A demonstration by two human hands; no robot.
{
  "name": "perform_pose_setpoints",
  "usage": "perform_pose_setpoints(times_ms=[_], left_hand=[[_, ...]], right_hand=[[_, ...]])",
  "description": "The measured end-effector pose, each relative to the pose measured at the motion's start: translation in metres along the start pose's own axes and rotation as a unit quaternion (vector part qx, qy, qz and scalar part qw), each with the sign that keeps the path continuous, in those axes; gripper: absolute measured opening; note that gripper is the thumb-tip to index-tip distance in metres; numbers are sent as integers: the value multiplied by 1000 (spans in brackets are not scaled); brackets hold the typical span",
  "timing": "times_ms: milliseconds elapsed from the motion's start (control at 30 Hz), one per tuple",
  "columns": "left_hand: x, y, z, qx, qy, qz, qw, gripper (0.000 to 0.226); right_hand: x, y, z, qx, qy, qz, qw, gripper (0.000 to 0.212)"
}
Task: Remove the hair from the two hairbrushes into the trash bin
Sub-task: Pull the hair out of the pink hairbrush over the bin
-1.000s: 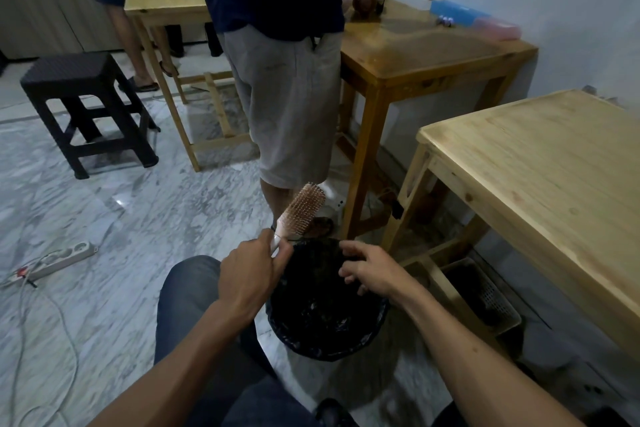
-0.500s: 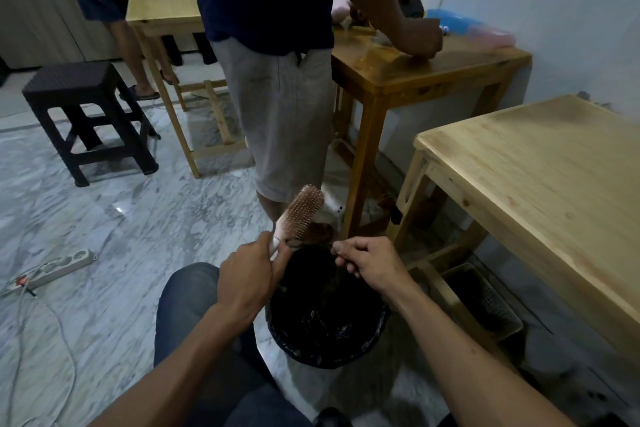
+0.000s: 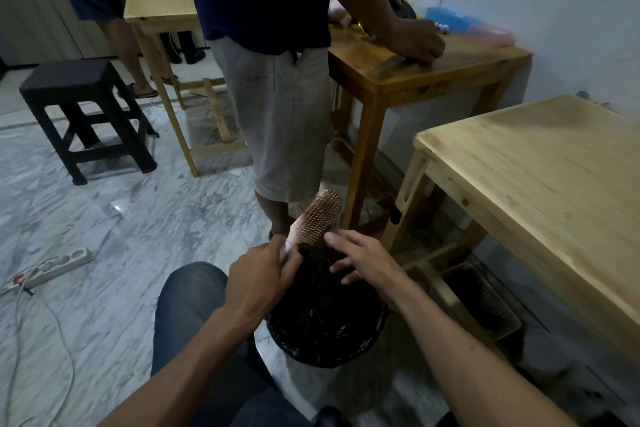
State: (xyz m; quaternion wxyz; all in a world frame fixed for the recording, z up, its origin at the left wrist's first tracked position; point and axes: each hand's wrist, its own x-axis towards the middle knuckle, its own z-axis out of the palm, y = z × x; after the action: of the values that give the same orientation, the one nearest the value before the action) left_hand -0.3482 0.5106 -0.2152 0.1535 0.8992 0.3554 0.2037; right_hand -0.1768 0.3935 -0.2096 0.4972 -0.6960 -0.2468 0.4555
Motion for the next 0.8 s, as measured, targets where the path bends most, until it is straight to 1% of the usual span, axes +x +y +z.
perform_pose_setpoints(times_ms=[67,100,133,200,333,467,500,633,667,700,767,800], left_hand=[[-2,2,4,0,-2,26,1000,29],[-3,2,5,1,-2,32,999,28],[-3,2,6,1,-1,31,1000,28],[-2,-2,8,-5,-2,12,1000,29],[-1,-7,9,-2,-8,-24,1000,29],[6,-10,8,-63,5,-117,991,30],[7,-10,8,-70,8,-121,990,31],[8,-6,5,-65,14,-95,993,31],[7,-5,5,-60,18,-84,994,30],[6,-4,4,-53,19,-72,996,30],[5,-2,3,-35,13,-46,998,28],[4,-2,2,-27,10,-33,999,27]], right_hand=[[3,0,4,-27,2,-17,999,44],[3,1,6,-38,9,-29,999,35],[4,2,7,-41,20,-39,998,26],[4,5,7,-38,42,-50,997,17],[1,8,-2,-75,59,-59,994,16],[-5,16,-10,-125,42,-47,990,16],[-5,18,-11,-136,39,-41,989,16],[-4,25,-14,-187,15,-14,982,14],[-2,25,-13,-192,4,-5,981,16],[-1,23,-13,-197,-10,3,980,28],[2,17,-12,-184,-24,14,982,59],[3,13,-11,-160,-22,11,987,71]])
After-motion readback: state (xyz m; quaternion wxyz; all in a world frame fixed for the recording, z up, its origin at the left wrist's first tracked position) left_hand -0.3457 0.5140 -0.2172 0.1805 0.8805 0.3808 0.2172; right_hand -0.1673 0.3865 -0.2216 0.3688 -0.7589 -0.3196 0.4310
